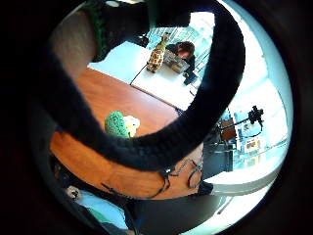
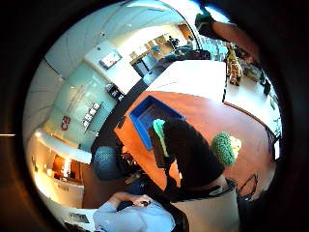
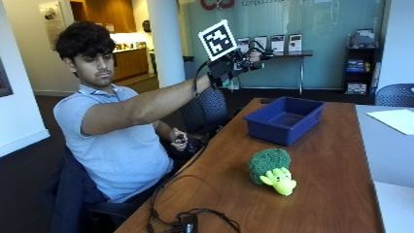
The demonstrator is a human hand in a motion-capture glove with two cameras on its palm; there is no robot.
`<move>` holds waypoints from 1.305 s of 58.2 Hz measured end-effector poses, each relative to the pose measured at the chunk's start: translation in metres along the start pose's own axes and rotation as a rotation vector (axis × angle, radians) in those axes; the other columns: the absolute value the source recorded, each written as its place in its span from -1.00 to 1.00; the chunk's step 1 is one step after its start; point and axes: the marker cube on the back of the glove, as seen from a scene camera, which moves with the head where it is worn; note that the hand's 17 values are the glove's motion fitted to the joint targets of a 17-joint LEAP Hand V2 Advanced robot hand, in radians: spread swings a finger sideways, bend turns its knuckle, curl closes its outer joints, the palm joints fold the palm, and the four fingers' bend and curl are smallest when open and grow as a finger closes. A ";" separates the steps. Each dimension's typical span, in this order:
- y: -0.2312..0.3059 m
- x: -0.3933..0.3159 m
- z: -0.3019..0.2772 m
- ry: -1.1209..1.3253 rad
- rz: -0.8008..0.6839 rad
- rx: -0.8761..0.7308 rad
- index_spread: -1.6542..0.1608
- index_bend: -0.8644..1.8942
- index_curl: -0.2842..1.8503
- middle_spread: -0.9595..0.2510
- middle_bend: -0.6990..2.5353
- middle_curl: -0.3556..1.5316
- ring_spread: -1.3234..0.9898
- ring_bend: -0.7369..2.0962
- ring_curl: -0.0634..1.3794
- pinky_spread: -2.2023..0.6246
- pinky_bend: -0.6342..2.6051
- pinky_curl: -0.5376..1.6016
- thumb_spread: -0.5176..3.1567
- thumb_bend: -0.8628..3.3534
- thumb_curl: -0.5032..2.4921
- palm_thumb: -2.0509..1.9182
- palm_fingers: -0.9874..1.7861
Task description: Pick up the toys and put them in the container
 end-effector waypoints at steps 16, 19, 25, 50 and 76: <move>0.001 0.011 0.017 0.016 0.066 -0.042 0.50 -0.14 -0.56 0.55 -0.46 -0.52 0.10 -0.35 -0.85 0.61 -0.19 -0.28 -0.06 -0.61 -0.63 0.00 -0.25; 0.000 0.011 0.023 0.023 0.119 -0.051 0.49 -0.14 -0.55 0.55 -0.46 -0.50 0.10 -0.35 -0.84 0.61 -0.18 -0.27 -0.03 -0.61 -0.62 0.00 -0.25; 0.004 0.019 0.050 0.108 0.097 -0.126 0.48 -0.14 -0.53 0.54 -0.46 -0.47 0.10 -0.34 -0.80 0.61 -0.17 -0.26 0.00 -0.61 -0.61 0.00 -0.27; 0.058 0.051 0.270 -0.076 0.365 -0.664 0.44 -0.26 -0.49 0.56 -0.49 -0.42 0.13 -0.37 -0.75 0.62 -0.03 -0.18 0.04 -0.58 -0.52 0.06 -0.40; 0.007 0.025 0.203 -0.114 0.185 -0.214 0.53 -0.27 -0.55 0.62 -0.35 -0.29 0.02 0.05 -0.47 0.34 0.10 -0.13 0.17 -0.26 -0.34 0.44 0.28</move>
